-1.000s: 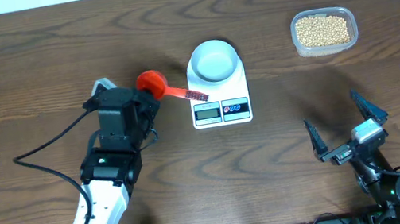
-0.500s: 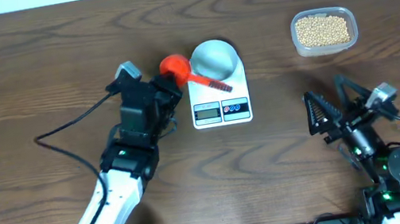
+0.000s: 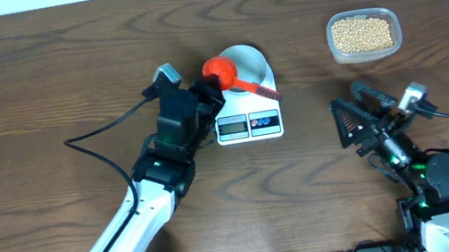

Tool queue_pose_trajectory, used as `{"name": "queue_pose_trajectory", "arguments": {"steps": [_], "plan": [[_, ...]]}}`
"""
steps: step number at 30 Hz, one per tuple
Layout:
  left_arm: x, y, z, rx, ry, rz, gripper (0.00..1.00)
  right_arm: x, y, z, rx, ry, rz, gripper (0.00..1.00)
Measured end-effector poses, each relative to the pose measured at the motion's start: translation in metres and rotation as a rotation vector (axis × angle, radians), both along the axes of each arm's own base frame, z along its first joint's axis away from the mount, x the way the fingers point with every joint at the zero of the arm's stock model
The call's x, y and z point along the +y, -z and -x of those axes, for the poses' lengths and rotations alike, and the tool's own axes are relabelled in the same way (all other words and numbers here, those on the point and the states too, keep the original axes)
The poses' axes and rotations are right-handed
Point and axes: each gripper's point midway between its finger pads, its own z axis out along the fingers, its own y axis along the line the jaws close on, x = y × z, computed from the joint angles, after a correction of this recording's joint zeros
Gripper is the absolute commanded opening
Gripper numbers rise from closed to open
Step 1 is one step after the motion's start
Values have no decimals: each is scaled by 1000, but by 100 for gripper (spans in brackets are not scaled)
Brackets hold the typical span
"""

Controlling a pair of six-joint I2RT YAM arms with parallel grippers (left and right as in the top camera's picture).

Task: Scoop item into bowl and weigh 50g on scale
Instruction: 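Bring the right gripper to the scoop handle and grasp it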

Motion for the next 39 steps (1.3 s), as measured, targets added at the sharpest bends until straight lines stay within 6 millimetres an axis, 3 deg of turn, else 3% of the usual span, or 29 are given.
{"name": "queue_pose_trajectory", "arguments": {"steps": [4,10,16,24,39], "plan": [[-10,0,5,2,23,8,7,31,5,0,1,-102,57,84],[-22,-1,12,2,73,9,7,78,-5,-7,-84,-239,174,70],[-30,0,17,6,134,10,7,107,-2,-14,-107,-346,229,54],[-38,0,22,10,172,18,7,121,4,-9,-108,-404,247,31],[-43,0,26,11,192,21,8,123,5,-8,-109,-407,250,6]]}}
